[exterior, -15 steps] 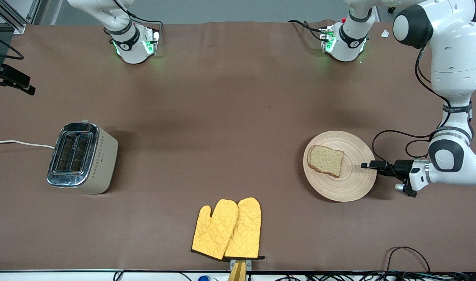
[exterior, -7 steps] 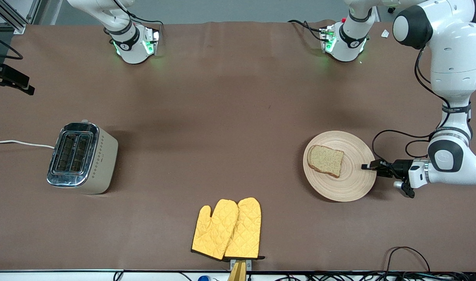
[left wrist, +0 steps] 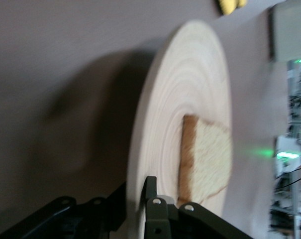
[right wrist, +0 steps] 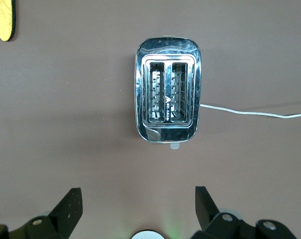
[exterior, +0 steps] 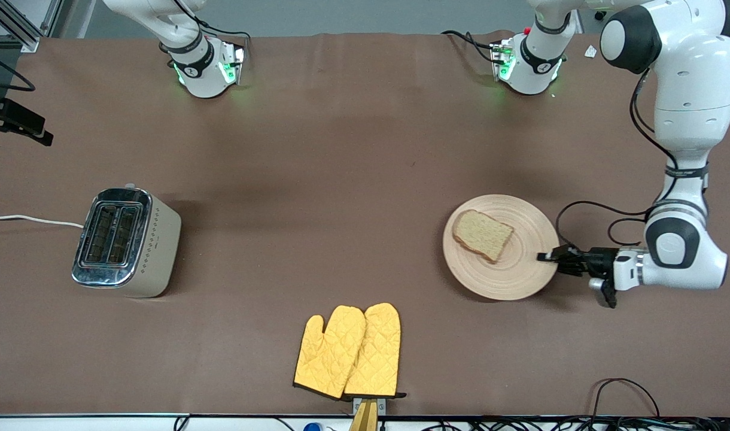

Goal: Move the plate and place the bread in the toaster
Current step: 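Push the wooden plate with the left gripper toward the toaster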

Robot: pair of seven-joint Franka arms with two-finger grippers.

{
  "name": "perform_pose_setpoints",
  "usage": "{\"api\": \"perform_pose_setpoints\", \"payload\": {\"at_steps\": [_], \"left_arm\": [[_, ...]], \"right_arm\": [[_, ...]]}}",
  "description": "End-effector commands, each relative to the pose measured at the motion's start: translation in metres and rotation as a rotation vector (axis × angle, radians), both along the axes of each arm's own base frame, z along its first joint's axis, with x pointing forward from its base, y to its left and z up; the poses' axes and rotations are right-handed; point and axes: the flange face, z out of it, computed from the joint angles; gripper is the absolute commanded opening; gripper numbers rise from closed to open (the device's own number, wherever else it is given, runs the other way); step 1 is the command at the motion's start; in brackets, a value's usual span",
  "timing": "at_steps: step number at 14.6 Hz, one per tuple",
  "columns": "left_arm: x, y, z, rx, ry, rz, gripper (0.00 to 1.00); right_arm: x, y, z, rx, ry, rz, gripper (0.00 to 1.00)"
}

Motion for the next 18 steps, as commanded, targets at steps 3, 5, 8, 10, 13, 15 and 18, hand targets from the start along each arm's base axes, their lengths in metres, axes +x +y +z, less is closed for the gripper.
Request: {"api": "perform_pose_setpoints", "payload": {"at_steps": [3,5,8,10,13,15,18], "left_arm": [[0.007,-0.119,0.027,-0.126,0.172,0.057,0.0],[0.009,-0.167,0.038,-0.141,0.21,0.093,0.0],[0.011,-0.226,0.04,-0.161,0.169,0.155,0.0],[0.005,-0.28,0.04,-0.164,0.148,0.209,0.0],[-0.014,-0.358,0.038,-0.126,0.119,0.319,0.0],[-0.028,-0.402,0.035,-0.144,0.126,0.386,0.0],[-0.05,-0.443,0.019,-0.134,0.118,0.461,0.0]], "right_arm": [[-0.003,-0.004,0.003,0.02,0.0,-0.012,1.0],[-0.003,-0.005,0.002,0.019,0.001,-0.007,1.0],[-0.002,-0.015,0.0,0.022,0.002,-0.004,1.0],[-0.003,-0.02,0.0,0.022,0.002,-0.013,1.0],[-0.002,-0.022,-0.001,0.02,0.002,-0.017,1.0],[-0.002,-0.021,-0.001,0.02,0.004,-0.015,1.0],[-0.002,-0.023,-0.001,0.02,0.004,-0.018,1.0]]}}
